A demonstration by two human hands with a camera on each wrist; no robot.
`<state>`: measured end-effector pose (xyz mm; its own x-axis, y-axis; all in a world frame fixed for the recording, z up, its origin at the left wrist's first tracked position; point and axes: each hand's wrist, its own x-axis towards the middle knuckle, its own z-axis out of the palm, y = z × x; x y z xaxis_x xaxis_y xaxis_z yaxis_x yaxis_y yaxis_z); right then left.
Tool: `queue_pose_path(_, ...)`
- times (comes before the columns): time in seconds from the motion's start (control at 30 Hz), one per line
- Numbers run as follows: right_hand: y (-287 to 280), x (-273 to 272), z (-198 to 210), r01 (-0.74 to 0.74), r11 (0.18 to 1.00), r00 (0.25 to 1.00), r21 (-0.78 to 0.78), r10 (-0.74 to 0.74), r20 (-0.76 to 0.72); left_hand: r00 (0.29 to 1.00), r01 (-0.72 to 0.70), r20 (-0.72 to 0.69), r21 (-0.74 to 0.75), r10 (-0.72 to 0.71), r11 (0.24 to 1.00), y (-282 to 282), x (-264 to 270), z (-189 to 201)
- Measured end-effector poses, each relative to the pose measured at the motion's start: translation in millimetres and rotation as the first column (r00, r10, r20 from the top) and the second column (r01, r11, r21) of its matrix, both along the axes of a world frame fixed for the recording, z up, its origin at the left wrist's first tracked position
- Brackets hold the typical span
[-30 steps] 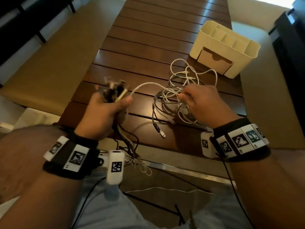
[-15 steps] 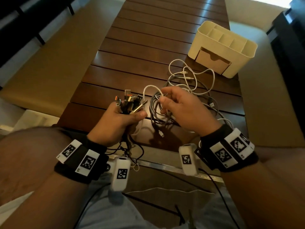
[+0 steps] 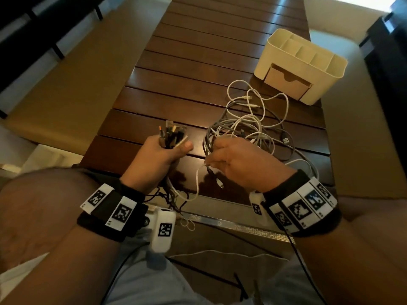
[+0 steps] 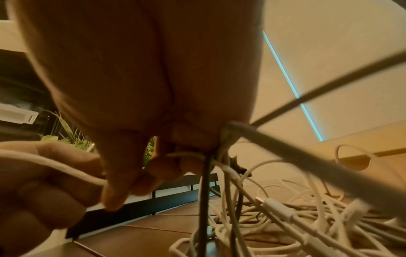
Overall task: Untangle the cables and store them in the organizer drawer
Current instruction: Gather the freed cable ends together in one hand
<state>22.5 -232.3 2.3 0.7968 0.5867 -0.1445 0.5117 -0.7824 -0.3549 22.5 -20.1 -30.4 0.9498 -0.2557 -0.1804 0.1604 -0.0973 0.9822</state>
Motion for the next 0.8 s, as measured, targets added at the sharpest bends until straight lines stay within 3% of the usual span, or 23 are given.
queue_pose_path(0.1, 4, 0, 5, 0.057, 0.998, 0.997, 0.029, -0.059, 0.051, 0.986, 0.163, -0.044, 0.046, -0.161, 0.985, -7, -5, 2)
queue_pose_path(0.23, 4, 0, 5, 0.117, 0.989, 0.99, 0.088, -0.124, 0.068, 0.983, 0.18, -0.052, 0.012, -0.179, 0.984, -12, -2, 5)
queue_pose_path(0.3, 3, 0, 3, 0.142, 0.978, 0.987, 0.151, -0.152, 0.051, 0.993, 0.119, 0.002, -0.057, -0.119, 0.991, -10, -1, 8)
queue_pose_path(0.37, 0, 2, 6, 0.172, 0.975, 0.984, 0.139, -0.176, 0.018, 1.0, -0.001, -0.017, -0.223, -0.002, 0.975, -3, 1, 12)
queue_pose_path(0.5, -23, 18, 8, 0.248, 0.969, 0.968, -0.003, -0.248, 0.033, 0.973, -0.231, -0.107, -0.463, 0.205, 0.855, 29, 12, 20)
queue_pose_path(0.57, -33, 24, 7, 0.314, 0.948, 0.946, -0.042, -0.309, 0.099, 0.97, -0.242, -0.11, -0.444, 0.216, 0.863, 37, 14, 19)
queue_pose_path(0.67, -37, 27, 4, 0.396, 0.918, 0.907, -0.029, -0.386, 0.168, 0.98, -0.195, -0.089, -0.31, 0.176, 0.931, 25, 8, 18)
queue_pose_path(0.8, -30, 18, 6, 0.339, 0.927, 0.935, 0.159, -0.35, 0.048, 0.98, -0.185, -0.115, -0.197, 0.165, 0.963, 10, 2, 18)
